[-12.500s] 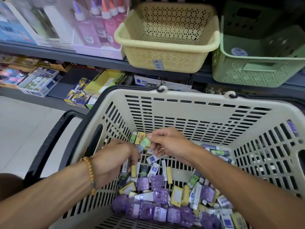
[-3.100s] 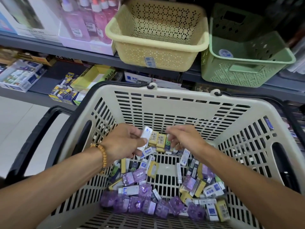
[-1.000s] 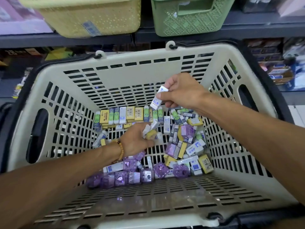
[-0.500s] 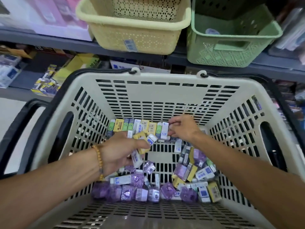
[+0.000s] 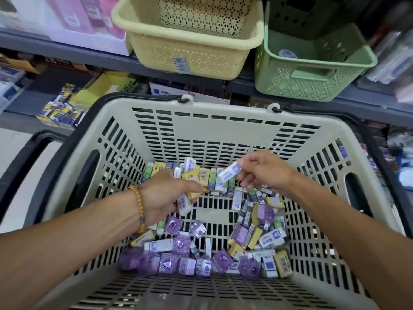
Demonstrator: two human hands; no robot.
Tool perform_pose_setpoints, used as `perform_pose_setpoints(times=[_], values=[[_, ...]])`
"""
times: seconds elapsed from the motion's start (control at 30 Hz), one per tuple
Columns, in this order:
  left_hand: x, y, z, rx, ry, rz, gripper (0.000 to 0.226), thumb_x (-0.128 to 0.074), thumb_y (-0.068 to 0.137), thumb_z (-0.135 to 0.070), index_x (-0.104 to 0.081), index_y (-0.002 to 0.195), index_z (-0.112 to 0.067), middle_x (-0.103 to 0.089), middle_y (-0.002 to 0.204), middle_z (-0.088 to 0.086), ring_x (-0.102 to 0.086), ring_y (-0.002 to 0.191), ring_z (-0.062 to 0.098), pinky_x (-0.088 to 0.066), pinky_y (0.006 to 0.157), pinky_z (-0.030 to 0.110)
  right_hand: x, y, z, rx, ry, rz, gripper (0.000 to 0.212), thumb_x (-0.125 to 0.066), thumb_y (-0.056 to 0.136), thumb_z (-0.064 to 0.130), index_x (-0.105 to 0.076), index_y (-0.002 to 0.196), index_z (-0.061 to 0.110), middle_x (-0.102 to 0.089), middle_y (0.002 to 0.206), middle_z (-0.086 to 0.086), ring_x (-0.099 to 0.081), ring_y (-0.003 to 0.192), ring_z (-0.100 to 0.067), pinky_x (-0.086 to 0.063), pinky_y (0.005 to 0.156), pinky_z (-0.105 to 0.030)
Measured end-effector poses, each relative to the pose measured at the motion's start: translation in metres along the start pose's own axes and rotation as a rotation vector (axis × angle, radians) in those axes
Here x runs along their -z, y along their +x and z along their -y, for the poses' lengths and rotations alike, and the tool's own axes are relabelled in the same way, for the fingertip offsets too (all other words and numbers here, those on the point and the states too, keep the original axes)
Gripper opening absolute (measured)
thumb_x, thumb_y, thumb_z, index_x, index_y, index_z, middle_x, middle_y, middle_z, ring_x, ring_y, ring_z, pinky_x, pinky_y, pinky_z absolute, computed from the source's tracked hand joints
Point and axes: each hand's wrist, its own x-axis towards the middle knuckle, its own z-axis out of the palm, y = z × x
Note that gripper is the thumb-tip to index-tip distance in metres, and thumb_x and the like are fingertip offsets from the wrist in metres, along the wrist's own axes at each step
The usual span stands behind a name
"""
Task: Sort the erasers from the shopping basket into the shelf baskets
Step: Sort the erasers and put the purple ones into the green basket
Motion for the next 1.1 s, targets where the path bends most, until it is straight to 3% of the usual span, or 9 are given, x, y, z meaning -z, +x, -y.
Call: perform_pose_setpoints(times=[0.17,0.27,0.4,0.57,0.63,0.7,0.9,0.97,1.1], values=[[0.002,0.000,-0.001,-0.022,0.070,-0.013,0.046,-0.076,0.076,-0.008,-0.056,0.117,0.001,-0.071,0.105,0.011,-0.068,0.083,0.019,-0.052,0.082,0.039,0.003,0.015,-0.013,-0.091,-0.328,-0.078,0.022,-0.051,0.101,0.014,-0.065,0.090,0.002,-0.070,0.080,-0.015,-0.066,0.061,-0.018,-0.056,0.056,-0.025],[0.003,0.001,0.000,-0.034,0.089,-0.008,0.046,-0.076,0.078,-0.009,-0.058,0.119,-0.001,-0.071,0.106,0.011,-0.067,0.081,0.018,-0.051,0.083,0.040,-0.013,0.030,-0.020,-0.081,-0.308,-0.119,0.015,-0.054,0.099,0.007,-0.064,0.089,0.004,-0.071,0.085,-0.016,-0.070,0.072,-0.023,-0.059,0.065,-0.031],[0.003,0.001,0.000,-0.037,0.094,-0.014,0.049,-0.077,0.077,-0.009,-0.056,0.120,0.000,-0.069,0.110,0.014,-0.066,0.086,0.022,-0.044,0.102,0.050,-0.027,0.039,-0.029,-0.082,-0.221,-0.149,0.008,-0.063,0.092,0.000,-0.065,0.100,0.000,-0.072,0.093,-0.021,-0.072,0.079,-0.027,-0.060,0.077,-0.038],[0.005,0.002,-0.001,-0.039,0.078,0.000,0.048,-0.077,0.077,-0.015,-0.058,0.119,-0.004,-0.071,0.108,0.010,-0.070,0.087,0.021,-0.051,0.082,0.038,-0.030,0.029,-0.019,0.085,-0.237,-0.237,0.024,-0.060,0.096,0.017,-0.072,0.078,0.007,-0.071,0.077,-0.009,-0.067,0.062,-0.014,-0.054,0.057,-0.023],[0.005,0.001,0.000,-0.042,0.069,0.002,0.048,-0.078,0.075,-0.019,-0.060,0.117,-0.005,-0.072,0.107,0.009,-0.070,0.087,0.020,-0.051,0.084,0.039,-0.038,0.020,-0.002,0.149,-0.098,-0.109,0.027,-0.063,0.094,0.030,-0.074,0.081,0.010,-0.071,0.073,-0.005,-0.064,0.058,-0.010,-0.054,0.056,-0.023],[0.006,0.000,0.000,-0.060,0.060,0.010,0.044,-0.077,0.076,-0.021,-0.063,0.114,-0.007,-0.072,0.106,0.010,-0.068,0.080,0.019,-0.051,0.068,0.031,-0.051,0.011,0.015,0.169,0.010,0.073,0.027,-0.067,0.091,0.039,-0.075,0.083,0.014,-0.070,0.072,-0.001,-0.064,0.059,-0.011,-0.052,0.055,-0.023],[0.011,-0.009,-0.001,-0.026,0.111,-0.055,0.052,-0.074,0.081,-0.027,-0.054,0.120,0.000,-0.066,0.091,0.010,-0.058,0.056,0.012,-0.045,0.045,0.022,-0.066,0.007,0.029,0.137,0.021,0.275,0.018,-0.069,0.090,0.029,-0.071,0.083,0.013,-0.061,0.058,0.005,-0.051,0.048,-0.007,-0.044,0.046,-0.018],[0.017,-0.014,0.000,0.008,0.107,-0.077,0.032,-0.062,0.092,-0.026,-0.060,0.108,0.001,-0.065,0.076,0.007,-0.054,0.047,0.010,-0.042,0.040,0.022,-0.064,0.012,0.027,0.107,0.080,0.249,0.020,-0.065,0.093,0.025,-0.067,0.079,0.010,-0.060,0.058,0.002,-0.051,0.047,-0.008,-0.044,0.045,-0.019],[0.042,-0.035,0.006,0.097,0.015,-0.141,0.025,-0.054,0.098,-0.017,-0.064,0.103,0.004,-0.063,0.068,0.007,-0.051,0.047,0.014,-0.043,0.041,0.024,-0.082,0.034,0.026,0.046,0.060,0.112,0.025,-0.063,0.095,0.022,-0.068,0.083,0.000,-0.062,0.063,-0.010,-0.053,0.046,-0.013,-0.044,0.045,-0.023]])
